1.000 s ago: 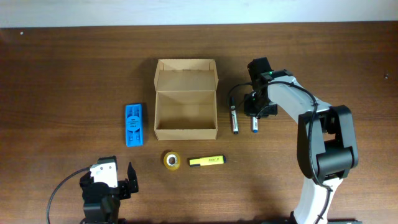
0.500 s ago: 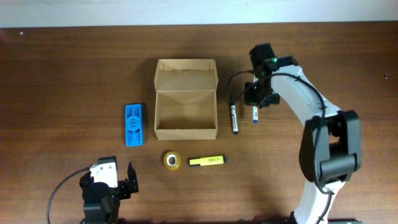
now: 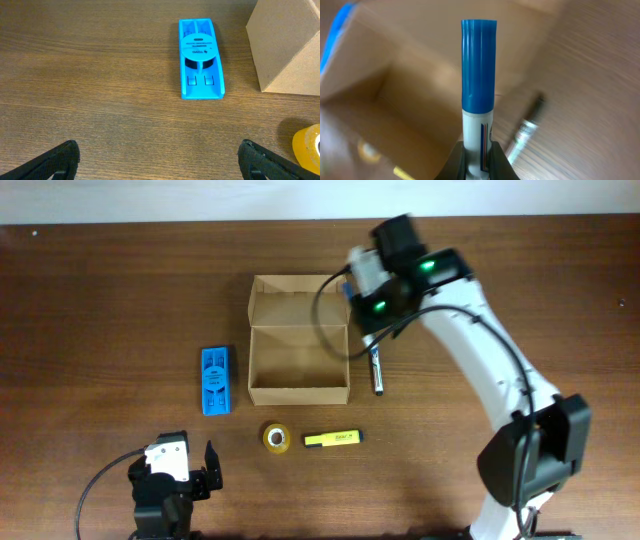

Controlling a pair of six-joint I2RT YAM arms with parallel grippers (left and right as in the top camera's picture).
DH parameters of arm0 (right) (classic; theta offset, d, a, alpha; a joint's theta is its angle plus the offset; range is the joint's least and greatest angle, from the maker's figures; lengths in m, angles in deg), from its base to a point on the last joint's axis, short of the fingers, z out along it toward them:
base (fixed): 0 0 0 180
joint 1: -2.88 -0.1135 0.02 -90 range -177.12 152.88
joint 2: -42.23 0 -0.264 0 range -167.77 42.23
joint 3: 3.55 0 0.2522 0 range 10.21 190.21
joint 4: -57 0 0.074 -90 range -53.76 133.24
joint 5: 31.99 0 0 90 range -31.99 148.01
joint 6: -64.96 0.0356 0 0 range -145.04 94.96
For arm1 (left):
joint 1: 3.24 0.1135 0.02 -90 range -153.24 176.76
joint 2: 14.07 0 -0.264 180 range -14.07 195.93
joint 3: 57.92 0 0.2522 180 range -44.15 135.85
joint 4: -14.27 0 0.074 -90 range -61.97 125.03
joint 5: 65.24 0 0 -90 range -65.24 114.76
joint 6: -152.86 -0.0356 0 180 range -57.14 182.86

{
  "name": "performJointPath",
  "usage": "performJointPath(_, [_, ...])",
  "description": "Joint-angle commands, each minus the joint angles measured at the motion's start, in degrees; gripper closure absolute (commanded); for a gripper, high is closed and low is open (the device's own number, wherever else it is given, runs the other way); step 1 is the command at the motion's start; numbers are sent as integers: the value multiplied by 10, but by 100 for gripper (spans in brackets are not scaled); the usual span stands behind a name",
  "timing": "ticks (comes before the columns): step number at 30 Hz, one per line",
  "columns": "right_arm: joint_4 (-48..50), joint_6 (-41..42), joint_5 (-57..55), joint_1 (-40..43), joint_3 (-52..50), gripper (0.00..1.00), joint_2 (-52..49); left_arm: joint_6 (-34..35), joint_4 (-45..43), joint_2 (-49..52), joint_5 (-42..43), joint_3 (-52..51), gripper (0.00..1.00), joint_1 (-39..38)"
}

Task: Pack container
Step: 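Carry the blue marker into the box and release it, then lower the right gripper onto the black marker and grasp it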

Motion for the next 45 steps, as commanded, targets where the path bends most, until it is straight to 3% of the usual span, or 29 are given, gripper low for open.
performJointPath(1, [5, -114, 25, -61, 8, 91, 8, 8, 0, -3, -6, -4, 0, -2])
performJointPath(8, [43, -143, -21, -145, 8, 80, 4, 8, 0, -3, -6, -4, 0, -2])
performJointPath(22, [65, -134, -78, -165, 8, 80, -74, 8, 0, -3, -6, -4, 0, -2])
performJointPath(25, [70, -100, -78, -163, 21, 67, -52, 8, 0, -3, -6, -4, 1, -2])
performJointPath(26, [68, -87, -79, -162, 26, 54, -43, 8, 0, -3, -6, -4, 1, -2])
performJointPath(28, [62, -58, -82, -157, 32, 10, -20, 8, 0, -3, -6, -4, 0, -2])
performJointPath(34, [-8, 68, -140, -113, 32, 8, 59, 8, 0, -3, -6, -4, 0, -2])
performJointPath(38, [-82, 123, -141, -42, 21, 9, 113, 8, 0, -3, -6, -4, 0, -2])
performJointPath(45, [-74, 174, -153, 49, -89, 8, 161, 8, 0, -3, -6, -4, 0, -2])
